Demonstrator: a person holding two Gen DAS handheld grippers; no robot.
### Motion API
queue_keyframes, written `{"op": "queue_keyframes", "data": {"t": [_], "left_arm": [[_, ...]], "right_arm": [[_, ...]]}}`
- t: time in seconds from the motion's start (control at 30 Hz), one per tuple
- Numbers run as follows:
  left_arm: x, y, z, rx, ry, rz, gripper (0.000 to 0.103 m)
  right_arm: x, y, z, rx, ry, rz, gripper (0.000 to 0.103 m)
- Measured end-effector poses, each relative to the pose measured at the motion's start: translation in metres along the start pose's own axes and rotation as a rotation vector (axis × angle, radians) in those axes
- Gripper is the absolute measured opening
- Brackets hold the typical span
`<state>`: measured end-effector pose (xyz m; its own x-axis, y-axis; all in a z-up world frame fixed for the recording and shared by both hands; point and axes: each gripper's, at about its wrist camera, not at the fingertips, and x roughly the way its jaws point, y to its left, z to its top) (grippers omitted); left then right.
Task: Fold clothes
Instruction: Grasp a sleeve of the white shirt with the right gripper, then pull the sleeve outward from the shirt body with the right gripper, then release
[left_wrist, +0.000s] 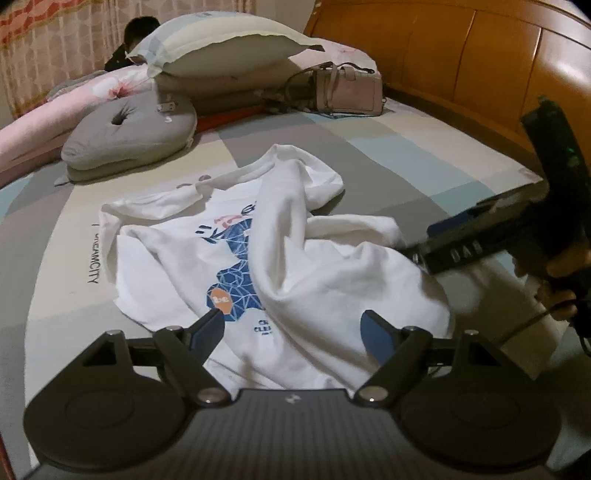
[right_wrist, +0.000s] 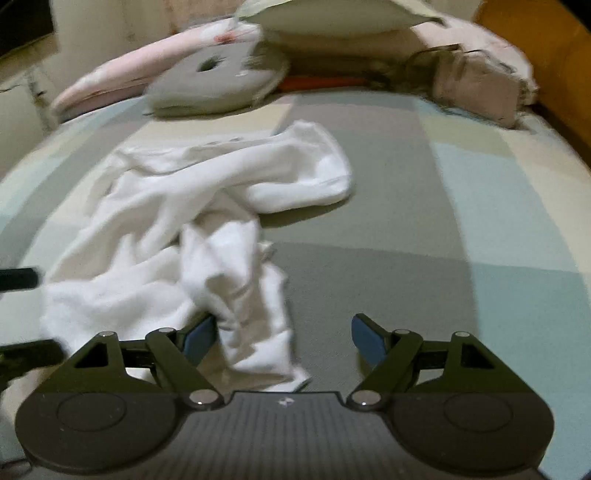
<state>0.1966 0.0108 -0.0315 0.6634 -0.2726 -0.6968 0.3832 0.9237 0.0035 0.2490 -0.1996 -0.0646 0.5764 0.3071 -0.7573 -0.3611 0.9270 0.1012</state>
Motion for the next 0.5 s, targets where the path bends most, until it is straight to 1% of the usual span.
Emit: {"op": "queue_keyframes", "data": {"t": [0.03, 0.07, 0.13, 0.17, 0.23, 0.27, 0.3, 0.33, 0.4, 0.5], "left_arm": [[0.001, 0.000, 0.000, 0.001, -0.002, -0.001, 0.081], [0.003, -0.001, 0.001, 0.003, -0.002, 0.001, 0.081], [0.004, -0.005, 0.001, 0.008, -0.003, 0.005, 0.082], [0.003, -0.006, 0.001, 0.011, -0.004, 0.005, 0.082], [0.001, -0.010, 0.002, 0.017, -0.009, -0.003, 0.082], [0.000, -0.011, 0.002, 0.019, -0.011, -0.006, 0.082], [-0.001, -0.012, 0.002, 0.021, -0.012, -0.009, 0.082], [-0.001, -0.013, 0.003, 0.022, -0.013, -0.009, 0.082], [-0.001, -0.015, 0.003, 0.024, -0.011, -0.011, 0.082], [-0.001, -0.019, 0.004, 0.026, -0.009, -0.014, 0.082]], "right_arm": [[0.000, 0.001, -0.001, -0.009, 0.002, 0.020, 0.083], [0.002, 0.002, -0.002, -0.014, 0.006, 0.019, 0.081], [0.011, 0.004, -0.003, -0.023, 0.013, -0.001, 0.069], [0.015, 0.004, -0.003, -0.027, 0.017, -0.010, 0.066], [0.021, 0.004, -0.004, -0.024, 0.014, -0.019, 0.048], [0.020, 0.003, -0.004, -0.013, 0.006, -0.006, 0.041], [0.018, 0.003, -0.005, -0.012, -0.004, -0.001, 0.027], [0.015, 0.004, -0.005, -0.014, -0.014, 0.001, 0.017], [0.007, 0.004, -0.006, -0.021, -0.039, -0.006, 0.011], [-0.004, -0.006, -0.003, -0.016, -0.061, -0.046, 0.008]]}}
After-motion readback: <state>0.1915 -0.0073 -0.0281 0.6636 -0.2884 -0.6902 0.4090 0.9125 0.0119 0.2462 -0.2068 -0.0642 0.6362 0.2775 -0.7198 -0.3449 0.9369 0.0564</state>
